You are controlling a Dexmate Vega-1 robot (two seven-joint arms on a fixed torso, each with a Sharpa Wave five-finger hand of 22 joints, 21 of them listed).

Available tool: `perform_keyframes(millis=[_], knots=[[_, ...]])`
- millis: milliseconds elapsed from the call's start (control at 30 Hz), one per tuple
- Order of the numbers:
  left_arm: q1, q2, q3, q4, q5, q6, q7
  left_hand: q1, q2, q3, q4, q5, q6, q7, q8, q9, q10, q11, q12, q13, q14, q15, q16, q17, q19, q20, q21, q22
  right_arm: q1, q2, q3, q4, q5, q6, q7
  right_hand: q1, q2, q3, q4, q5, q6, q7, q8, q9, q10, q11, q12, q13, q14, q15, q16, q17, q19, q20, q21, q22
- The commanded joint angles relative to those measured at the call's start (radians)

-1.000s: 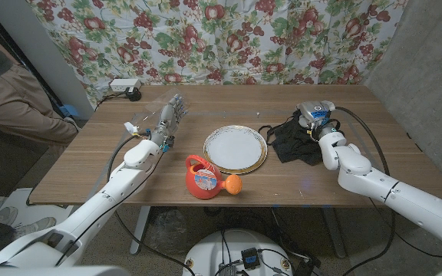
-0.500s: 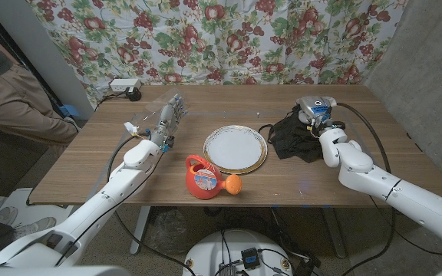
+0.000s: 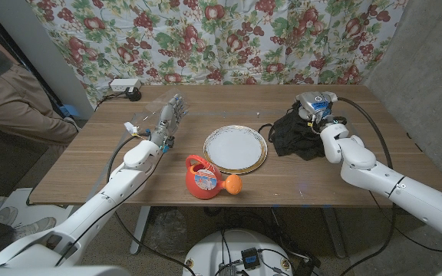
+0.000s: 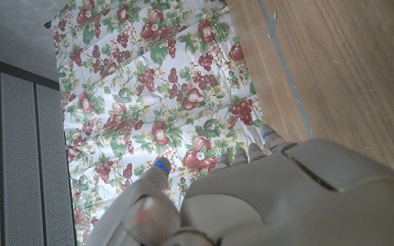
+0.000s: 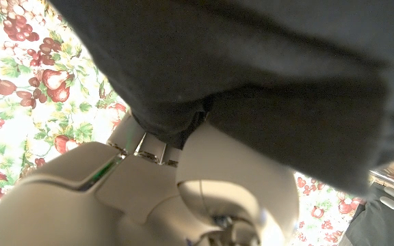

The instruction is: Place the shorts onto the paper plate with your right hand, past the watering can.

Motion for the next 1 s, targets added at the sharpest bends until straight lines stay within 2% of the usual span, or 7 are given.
perform_keyframes(millis=[33,600,1000], knots=[[0.005,0.002,0.002,-0.009,0.002,0.001,0.003,-0.001,0.108,-0.006,0.001,0.007,-0.037,-0.002,0.005,0.006,-0.062,0.002,0.006,0.004,-0.062,-0.003,0.006,0.004,0.003,0.004,-0.003,0.006,0.004,-0.02,0.024,-0.037,-0.008,0.006,0.045,0.029,0.016,-0.008,0.0,0.008,0.014,0.001,0.005,0.004,0.048,-0.038,0.008,0.047,0.147,-0.213,-0.003,0.008,-0.021,-0.089,0.012,0.004],[0.013,0.004,-0.004,-0.015,-0.001,-0.001,0.008,-0.002,0.108,-0.006,0.001,0.007,-0.036,-0.002,0.005,0.006,-0.06,0.004,0.007,0.004,-0.061,-0.003,0.006,0.004,0.004,0.005,-0.004,0.006,0.031,-0.031,0.045,-0.076,-0.003,0.017,0.142,0.036,0.014,-0.017,0.001,0.009,0.024,-0.002,0.006,0.004,0.046,-0.04,0.009,0.054,0.144,-0.214,-0.01,0.027,-0.034,-0.089,0.034,0.009],[0.01,0.003,-0.003,-0.009,-0.001,-0.005,0.003,-0.002,0.108,-0.007,0.001,0.008,-0.035,0.0,0.005,0.006,-0.06,0.003,0.007,0.004,-0.061,-0.002,0.006,0.004,0.004,0.005,-0.005,0.006,0.032,-0.041,0.062,-0.119,-0.011,0.013,0.177,0.042,0.012,-0.023,0.001,0.011,0.027,-0.001,0.005,0.004,0.046,-0.041,0.009,0.058,0.14,-0.214,-0.016,0.039,-0.044,-0.089,0.05,0.012]])
